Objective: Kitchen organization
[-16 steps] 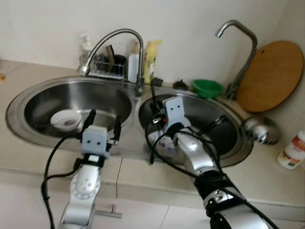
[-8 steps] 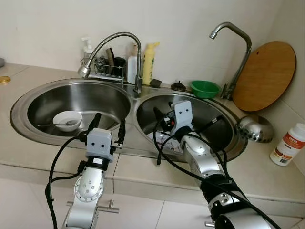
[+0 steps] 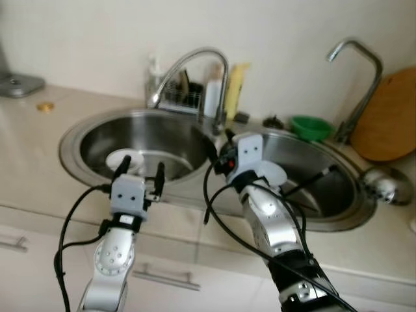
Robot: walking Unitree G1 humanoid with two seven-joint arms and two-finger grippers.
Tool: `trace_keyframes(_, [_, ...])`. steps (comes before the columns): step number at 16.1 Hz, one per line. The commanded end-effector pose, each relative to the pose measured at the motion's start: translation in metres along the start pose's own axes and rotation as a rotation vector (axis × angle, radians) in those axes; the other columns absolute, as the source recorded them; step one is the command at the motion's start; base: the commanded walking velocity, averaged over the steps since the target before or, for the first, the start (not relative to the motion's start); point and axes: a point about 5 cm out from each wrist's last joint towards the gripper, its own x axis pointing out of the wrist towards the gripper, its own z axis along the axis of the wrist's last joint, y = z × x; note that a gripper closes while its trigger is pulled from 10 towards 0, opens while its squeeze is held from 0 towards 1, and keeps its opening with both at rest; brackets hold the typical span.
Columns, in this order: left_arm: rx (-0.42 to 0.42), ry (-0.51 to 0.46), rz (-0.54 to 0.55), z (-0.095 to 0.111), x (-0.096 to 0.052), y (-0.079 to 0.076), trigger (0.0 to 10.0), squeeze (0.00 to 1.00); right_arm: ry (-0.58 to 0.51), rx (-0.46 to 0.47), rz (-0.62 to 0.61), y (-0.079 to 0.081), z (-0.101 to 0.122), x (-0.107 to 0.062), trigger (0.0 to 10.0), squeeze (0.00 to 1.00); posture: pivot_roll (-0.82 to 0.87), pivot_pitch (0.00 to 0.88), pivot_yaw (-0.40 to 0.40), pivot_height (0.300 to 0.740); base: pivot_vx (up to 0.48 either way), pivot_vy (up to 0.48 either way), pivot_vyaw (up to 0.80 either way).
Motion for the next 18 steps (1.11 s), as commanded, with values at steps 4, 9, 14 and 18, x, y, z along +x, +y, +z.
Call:
trace_keyframes(4, [-0.018, -0.009, -0.025, 0.003, 0.001, -0.008, 10.0, 0.00, -0.032, -0.029, -0.051, -0.007, 0.010, -0.007, 10.0, 0.00, 0.15, 0.000, -0.108, 0.740, 0.000, 0.476, 0.00])
trace_keyframes(9, [-0.021, -0.007, -0.029, 0.003, 0.000, -0.010, 10.0, 0.00, -0.016, -0.054, -0.034, -0.001, 0.007, -0.024, 10.0, 0.00, 0.14, 0.000, -0.108, 0.740, 0.000, 0.480, 0.00])
trace_keyframes(14, [-0.022, -0.008, -0.025, 0.002, -0.002, -0.009, 10.0, 0.00, 0.025, -0.120, -0.027, -0.003, -0.001, -0.047, 10.0, 0.00, 0.13, 0.000, -0.110, 0.740, 0.000, 0.445, 0.00])
trace_keyframes(18, [-0.019, -0.026, -0.030, 0.004, -0.003, -0.011, 10.0, 0.00, 0.033, -0.136, -0.024, -0.003, -0.002, -0.058, 10.0, 0.00, 0.13, 0.000, -0.105, 0.740, 0.000, 0.000, -0.53])
